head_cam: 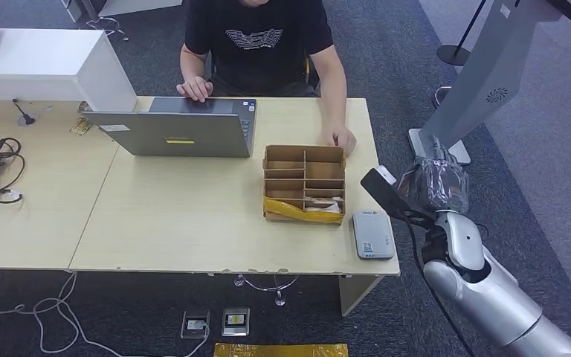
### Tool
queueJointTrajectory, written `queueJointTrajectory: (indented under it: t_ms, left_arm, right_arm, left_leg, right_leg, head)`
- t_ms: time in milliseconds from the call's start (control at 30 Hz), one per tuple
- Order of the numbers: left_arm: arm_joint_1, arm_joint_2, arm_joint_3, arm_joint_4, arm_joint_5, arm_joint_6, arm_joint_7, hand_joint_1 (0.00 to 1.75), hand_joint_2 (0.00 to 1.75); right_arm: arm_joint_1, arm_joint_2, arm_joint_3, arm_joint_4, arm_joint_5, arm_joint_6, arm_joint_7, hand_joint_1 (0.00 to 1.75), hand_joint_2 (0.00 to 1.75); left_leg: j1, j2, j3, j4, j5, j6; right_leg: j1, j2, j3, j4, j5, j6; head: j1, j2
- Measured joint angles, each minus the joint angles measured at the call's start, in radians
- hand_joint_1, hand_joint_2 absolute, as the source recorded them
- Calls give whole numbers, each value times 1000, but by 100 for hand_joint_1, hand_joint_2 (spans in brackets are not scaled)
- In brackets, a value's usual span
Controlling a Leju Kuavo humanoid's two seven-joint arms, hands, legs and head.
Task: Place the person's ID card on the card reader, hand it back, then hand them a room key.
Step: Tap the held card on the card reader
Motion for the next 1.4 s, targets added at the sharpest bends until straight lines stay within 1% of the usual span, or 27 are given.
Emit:
queueJointTrajectory:
  t_ms: [333,733,900,1167,1400]
  left_arm:
    - [0,-2,-4,0,-13,-1,0,0,0]
    - [-1,-4,-16,0,-16,-1,17,0,0]
    - [-1,-6,-16,0,-10,-1,17,0,0]
    - [0,-6,-16,0,-8,0,19,0,0]
    - [0,-5,-16,0,-8,0,26,0,0]
  right_arm:
    - [25,52,5,95,-36,-21,-28,175,175]
    - [10,159,24,269,-61,-49,-85,175,175]
    - [-1,192,28,334,-65,-54,-107,175,175]
    - [-8,219,28,406,-71,-55,-123,175,175]
    - [-12,229,28,440,-76,-61,-120,175,175]
  left_leg:
    - [0,0,0,0,0,0]
    - [0,0,0,0,0,0]
    - [0,0,0,0,0,0]
    - [0,0,0,0,0,0]
    - [0,0,0,0,0,0]
  right_leg:
    - [0,0,0,0,0,0]
    - [0,0,0,0,0,0]
    - [0,0,0,0,0,0]
    - [0,0,0,0,0,0]
    - [0,0,0,0,0,0]
  head:
    - [0,0]
    - [0,0]
    - [0,0]
    - [0,0]
    - [0,0]
